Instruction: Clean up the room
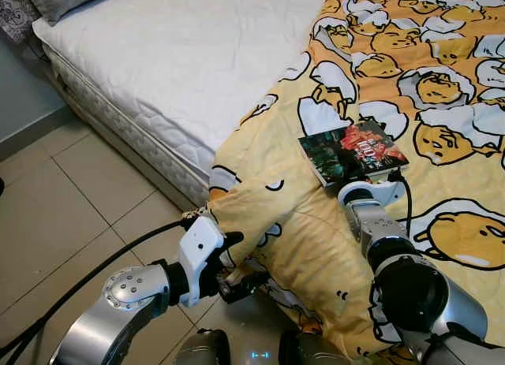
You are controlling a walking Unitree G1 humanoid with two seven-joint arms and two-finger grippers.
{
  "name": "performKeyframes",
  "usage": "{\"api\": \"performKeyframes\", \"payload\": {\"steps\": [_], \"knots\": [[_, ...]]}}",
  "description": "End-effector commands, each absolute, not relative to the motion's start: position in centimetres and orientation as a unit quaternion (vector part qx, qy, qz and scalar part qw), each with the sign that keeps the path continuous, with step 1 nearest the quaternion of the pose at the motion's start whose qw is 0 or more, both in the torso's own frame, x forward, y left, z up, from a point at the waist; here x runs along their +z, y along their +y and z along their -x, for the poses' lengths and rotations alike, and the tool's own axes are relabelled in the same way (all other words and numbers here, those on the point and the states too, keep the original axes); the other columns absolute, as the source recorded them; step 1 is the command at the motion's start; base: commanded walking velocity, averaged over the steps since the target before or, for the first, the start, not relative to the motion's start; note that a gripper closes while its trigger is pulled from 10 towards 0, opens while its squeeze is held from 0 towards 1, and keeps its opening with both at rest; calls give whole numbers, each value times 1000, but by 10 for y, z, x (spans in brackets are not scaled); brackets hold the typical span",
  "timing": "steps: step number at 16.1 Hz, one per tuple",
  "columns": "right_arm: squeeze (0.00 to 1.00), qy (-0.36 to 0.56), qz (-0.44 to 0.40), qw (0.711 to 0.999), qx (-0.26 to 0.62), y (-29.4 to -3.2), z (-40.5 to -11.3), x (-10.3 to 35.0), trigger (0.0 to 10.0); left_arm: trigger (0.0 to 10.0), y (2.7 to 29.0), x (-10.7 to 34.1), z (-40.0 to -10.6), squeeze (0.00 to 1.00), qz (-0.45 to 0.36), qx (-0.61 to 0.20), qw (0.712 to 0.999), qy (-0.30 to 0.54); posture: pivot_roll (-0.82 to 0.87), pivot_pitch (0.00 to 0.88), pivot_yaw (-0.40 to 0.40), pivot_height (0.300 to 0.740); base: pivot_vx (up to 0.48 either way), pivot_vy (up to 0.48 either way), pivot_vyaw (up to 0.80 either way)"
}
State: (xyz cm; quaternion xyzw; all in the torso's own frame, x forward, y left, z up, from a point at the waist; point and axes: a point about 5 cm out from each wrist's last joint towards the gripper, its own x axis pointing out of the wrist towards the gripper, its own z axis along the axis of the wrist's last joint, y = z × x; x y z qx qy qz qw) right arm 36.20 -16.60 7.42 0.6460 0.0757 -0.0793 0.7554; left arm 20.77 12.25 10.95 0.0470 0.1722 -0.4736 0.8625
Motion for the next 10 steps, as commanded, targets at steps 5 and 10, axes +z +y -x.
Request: {"api": "performKeyframes", "payload": {"steps": [5, 10], "knots": [[0, 81, -655, 747, -88, -163, -363, 75, 0, 10000, 125, 111, -208, 0, -52, -472, 863, 173, 42, 186, 28, 740, 0, 0, 0], [0, 84, -653, 747, -90, -165, -362, 73, 0, 10000, 122, 111, -209, 0, -51, -473, 863, 171, 40, 182, 28, 740, 0, 0, 0]]}}
